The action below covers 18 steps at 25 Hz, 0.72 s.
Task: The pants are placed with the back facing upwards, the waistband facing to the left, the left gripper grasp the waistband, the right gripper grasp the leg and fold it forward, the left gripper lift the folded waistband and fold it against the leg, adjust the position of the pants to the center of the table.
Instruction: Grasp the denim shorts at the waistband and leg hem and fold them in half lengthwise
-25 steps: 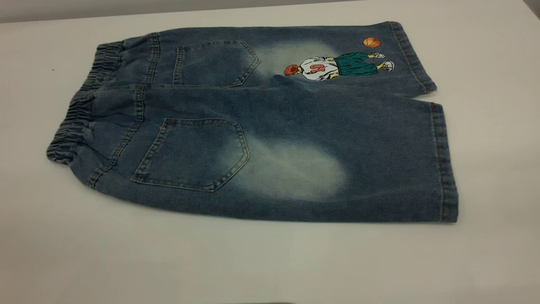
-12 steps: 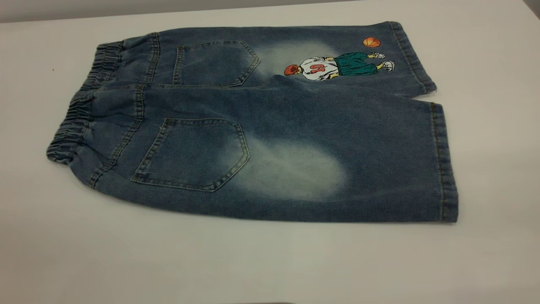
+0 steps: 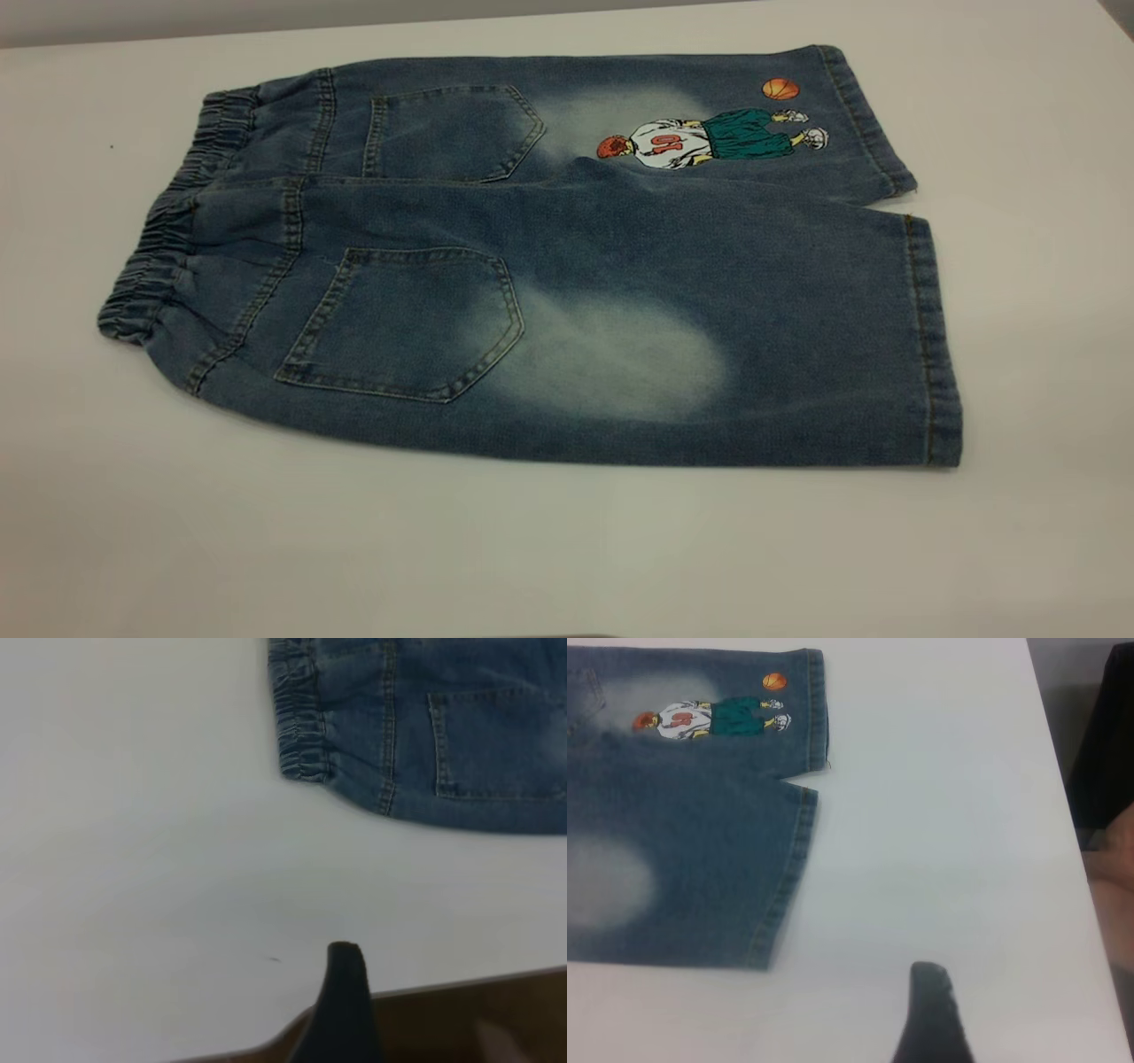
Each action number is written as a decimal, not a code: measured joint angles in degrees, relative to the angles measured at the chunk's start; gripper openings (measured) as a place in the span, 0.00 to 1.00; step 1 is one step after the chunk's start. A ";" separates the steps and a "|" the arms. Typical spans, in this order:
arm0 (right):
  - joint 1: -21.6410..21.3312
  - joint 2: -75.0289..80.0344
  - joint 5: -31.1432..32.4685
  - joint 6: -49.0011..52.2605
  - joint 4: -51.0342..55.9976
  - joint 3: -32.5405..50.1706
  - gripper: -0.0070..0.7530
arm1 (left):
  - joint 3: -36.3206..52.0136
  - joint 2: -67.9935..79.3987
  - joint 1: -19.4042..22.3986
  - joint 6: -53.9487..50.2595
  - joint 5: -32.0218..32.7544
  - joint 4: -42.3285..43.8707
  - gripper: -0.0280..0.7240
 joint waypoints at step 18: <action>0.00 26.41 -7.47 4.32 1.88 -21.46 0.79 | -18.43 38.24 0.00 -6.08 -13.82 2.45 0.79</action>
